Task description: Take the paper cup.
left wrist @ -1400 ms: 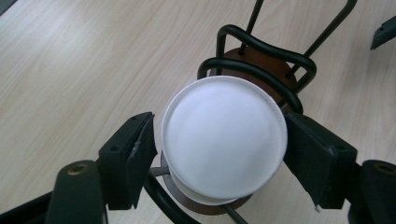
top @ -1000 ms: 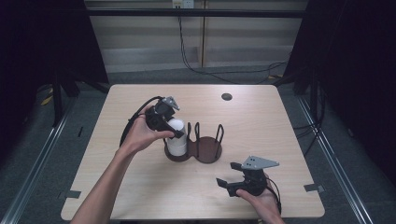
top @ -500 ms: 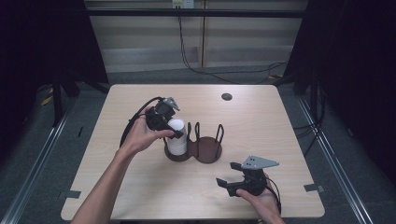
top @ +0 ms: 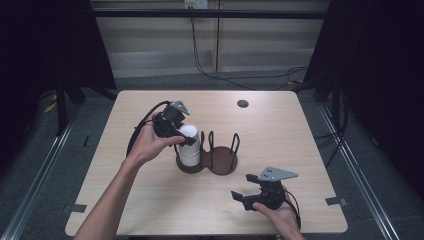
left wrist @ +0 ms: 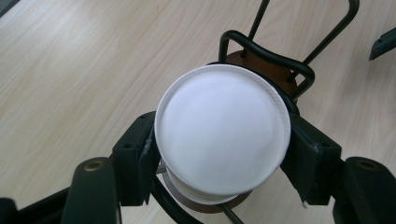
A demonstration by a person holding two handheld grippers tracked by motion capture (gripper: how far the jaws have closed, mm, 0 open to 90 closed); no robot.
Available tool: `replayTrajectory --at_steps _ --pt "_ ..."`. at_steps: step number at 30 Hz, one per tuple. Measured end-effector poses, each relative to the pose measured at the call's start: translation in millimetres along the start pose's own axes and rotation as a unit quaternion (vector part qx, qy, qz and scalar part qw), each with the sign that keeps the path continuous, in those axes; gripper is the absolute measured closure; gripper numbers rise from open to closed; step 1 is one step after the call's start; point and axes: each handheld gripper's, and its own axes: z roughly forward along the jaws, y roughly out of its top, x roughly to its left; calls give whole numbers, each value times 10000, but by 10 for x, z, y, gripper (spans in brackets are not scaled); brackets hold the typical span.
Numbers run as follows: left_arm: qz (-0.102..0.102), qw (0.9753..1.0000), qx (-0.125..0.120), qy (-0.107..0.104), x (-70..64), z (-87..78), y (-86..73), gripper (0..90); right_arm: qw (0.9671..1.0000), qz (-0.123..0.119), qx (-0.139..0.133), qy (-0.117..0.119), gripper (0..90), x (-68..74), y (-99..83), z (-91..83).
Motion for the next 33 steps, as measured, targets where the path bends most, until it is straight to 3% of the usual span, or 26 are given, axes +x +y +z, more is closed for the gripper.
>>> replayTrajectory --at_steps 5,10,11,13,19,21,28,33 --pt "-91 9999 -133 -28 -16 -45 16 346 10000 -10 2 -5 167 3 1 6" --pt "-40 9999 -135 -3 -25 -83 23 347 10000 0 -4 -8 167 4 2 8" --pt "-113 9997 -208 -11 -34 -88 23 347 10000 -1 -3 -9 167 4 2 8" --pt "12 9996 -273 56 -25 -141 27 349 10000 5 3 -7 167 3 2 8" --pt "-65 9993 -355 25 -58 -178 32 350 10000 15 -2 -9 167 2 2 5" --pt "28 9996 -293 52 -79 -216 48 349 10000 32 2 -12 166 0 2 6" --pt "70 9987 -482 174 -91 -333 49 353 10000 21 1 -20 166 6 3 8" --pt "40 9980 -614 144 -119 -377 50 355 10000 33 -26 -39 166 -8 7 8"
